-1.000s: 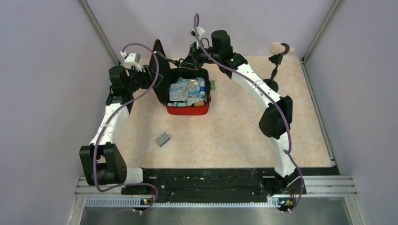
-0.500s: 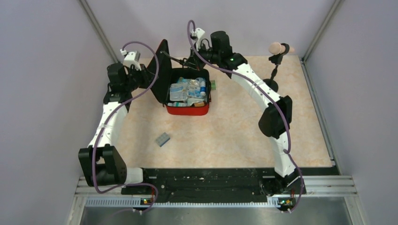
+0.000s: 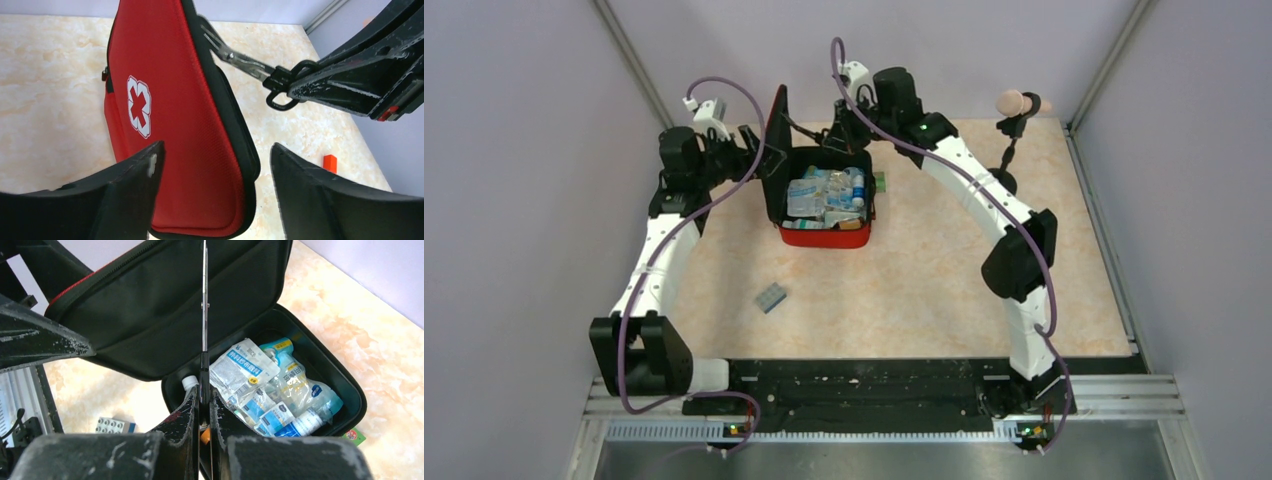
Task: Organize the medicine kit
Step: Place the scissors in the medicine box.
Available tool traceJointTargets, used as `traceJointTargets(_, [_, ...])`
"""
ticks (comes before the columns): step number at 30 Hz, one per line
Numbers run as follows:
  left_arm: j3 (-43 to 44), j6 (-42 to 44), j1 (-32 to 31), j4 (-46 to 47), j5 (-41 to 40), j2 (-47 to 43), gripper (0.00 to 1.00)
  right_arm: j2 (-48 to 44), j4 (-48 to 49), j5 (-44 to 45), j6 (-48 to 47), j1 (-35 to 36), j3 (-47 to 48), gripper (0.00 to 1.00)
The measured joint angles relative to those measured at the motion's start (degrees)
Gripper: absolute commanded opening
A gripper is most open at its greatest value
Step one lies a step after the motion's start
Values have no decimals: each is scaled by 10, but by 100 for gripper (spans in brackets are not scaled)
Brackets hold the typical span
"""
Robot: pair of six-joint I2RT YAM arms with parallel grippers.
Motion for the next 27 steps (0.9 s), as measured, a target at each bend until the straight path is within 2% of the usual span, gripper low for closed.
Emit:
traceJointTargets(2, [4, -5, -4, 0, -5, 0, 99, -7, -5, -6, -3, 0, -9, 0])
traceJointTargets(9, [21, -27, -10, -2, -31, 15, 99, -8, -50, -26, -23, 0, -7, 0])
traceJointTargets(17, [21, -67, -16, 11, -11, 32, 99, 31, -180, -76, -59, 0, 142, 0])
traceJointTargets(27, [22, -68, -51, 30, 11, 38, 96, 45, -225, -128, -5, -33, 154, 0])
